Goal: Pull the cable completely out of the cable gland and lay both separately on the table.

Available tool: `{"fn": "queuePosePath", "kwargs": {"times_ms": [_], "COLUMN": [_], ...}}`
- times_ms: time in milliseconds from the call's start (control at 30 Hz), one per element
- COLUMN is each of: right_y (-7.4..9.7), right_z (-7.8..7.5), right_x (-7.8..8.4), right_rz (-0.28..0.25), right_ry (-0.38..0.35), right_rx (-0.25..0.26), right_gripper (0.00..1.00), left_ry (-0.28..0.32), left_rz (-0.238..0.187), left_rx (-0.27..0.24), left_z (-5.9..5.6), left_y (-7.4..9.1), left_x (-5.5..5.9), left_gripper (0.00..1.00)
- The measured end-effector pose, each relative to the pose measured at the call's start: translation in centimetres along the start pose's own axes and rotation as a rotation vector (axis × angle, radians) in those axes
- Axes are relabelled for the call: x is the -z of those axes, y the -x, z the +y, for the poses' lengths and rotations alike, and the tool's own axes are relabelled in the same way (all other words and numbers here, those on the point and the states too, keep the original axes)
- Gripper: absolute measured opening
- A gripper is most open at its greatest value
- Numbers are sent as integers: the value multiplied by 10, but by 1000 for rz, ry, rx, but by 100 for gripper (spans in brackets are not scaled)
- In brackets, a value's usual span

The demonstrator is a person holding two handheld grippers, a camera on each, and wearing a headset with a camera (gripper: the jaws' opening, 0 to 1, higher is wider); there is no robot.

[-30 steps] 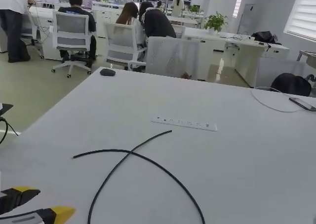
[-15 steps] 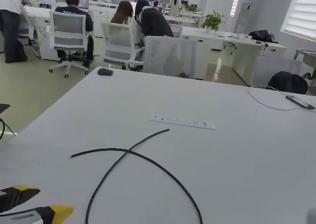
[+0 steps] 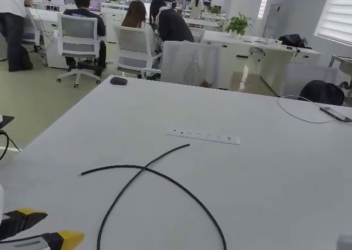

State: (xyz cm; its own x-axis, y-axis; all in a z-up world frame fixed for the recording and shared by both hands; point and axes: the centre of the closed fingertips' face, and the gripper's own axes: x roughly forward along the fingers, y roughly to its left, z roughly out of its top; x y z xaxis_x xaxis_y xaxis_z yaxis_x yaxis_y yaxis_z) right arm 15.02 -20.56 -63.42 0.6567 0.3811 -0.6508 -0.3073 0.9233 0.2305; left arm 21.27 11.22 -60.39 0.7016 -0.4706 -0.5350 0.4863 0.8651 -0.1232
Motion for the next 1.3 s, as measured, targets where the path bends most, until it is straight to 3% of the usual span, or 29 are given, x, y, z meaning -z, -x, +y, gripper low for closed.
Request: {"fn": "queuePosePath", "kwargs": {"times_ms": [467,700,833,967,1033,1100,1200,1300], "right_y": [-1,-3,-5,-11,-13,-14,-16,-18], "right_z": [2,4,5,9,9,9,10,10], "right_x": [1,2,4,6,8,10,11,11], "right_rz": [11,8,11,19,19,22,20,25], "right_ry": [8,5,10,25,16,-1,-1,-11], "right_rx": [-16,-22,-25,-31,-33,-41,-47,-54], "right_gripper": [54,54,53,54,55,55,56,57], "left_ry": [-12,-50,-107,-166,-207,-264,-307,-369], "left_rz": [23,38,46,68,34,97,100,117], "left_rx": [8,8,-3,19,9,30,71,149], "left_z": [-6,-11,-15,-28,-32,-39,-57,-85], "left_y": [0,-1,-3,-5,-10,-13,-24,-40], "left_x": [5,2,-2,-7,-16,-12,-17,-20], "left_gripper": [52,52,54,51,54,53,53,50]}}
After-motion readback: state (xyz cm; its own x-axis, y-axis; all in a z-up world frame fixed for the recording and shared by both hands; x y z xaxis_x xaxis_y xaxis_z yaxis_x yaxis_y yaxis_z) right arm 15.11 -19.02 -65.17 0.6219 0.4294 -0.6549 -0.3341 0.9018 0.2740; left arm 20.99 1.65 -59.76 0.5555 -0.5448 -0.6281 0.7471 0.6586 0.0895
